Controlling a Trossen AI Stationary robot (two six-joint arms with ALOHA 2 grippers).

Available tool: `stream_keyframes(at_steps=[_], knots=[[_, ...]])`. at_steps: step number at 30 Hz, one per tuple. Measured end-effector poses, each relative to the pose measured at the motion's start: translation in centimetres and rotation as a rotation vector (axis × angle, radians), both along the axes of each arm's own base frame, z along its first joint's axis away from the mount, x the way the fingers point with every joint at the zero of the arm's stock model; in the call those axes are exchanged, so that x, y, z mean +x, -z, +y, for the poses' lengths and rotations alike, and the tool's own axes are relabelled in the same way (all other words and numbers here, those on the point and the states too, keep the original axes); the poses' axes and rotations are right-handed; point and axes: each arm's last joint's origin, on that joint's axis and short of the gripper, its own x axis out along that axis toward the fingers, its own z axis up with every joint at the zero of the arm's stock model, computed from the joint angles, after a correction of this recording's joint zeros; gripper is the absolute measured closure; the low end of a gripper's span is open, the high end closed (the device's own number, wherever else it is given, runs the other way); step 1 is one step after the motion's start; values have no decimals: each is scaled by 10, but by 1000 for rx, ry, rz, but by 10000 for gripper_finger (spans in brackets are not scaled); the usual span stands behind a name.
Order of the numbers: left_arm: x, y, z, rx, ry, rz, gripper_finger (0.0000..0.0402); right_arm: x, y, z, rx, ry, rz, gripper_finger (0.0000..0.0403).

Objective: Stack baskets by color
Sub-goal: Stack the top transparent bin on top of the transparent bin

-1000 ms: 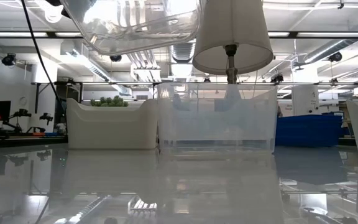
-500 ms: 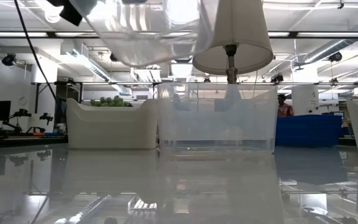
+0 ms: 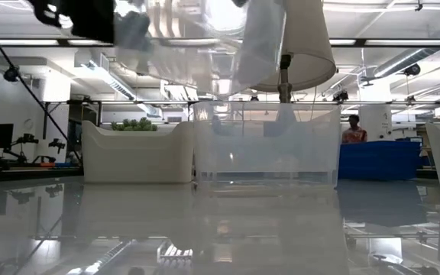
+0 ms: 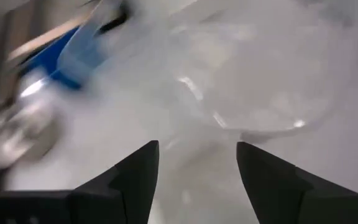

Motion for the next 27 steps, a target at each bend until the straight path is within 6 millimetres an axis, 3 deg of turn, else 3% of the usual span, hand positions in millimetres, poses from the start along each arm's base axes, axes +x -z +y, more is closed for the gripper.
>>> stream_keyframes(at_steps=[7,11,21,27], knots=[[-28,19,13,121,-455,-14,198,-13,-6,-13,-53,415,145,395],[-37,19,16,144,-576,-106,198,-21,-3,-13,-27,532,228,395],[-49,-17,17,135,-580,-453,198,-26,1,-9,7,527,300,395],[-56,-21,17,88,-592,-489,198,-21,4,-10,-54,419,267,395]])
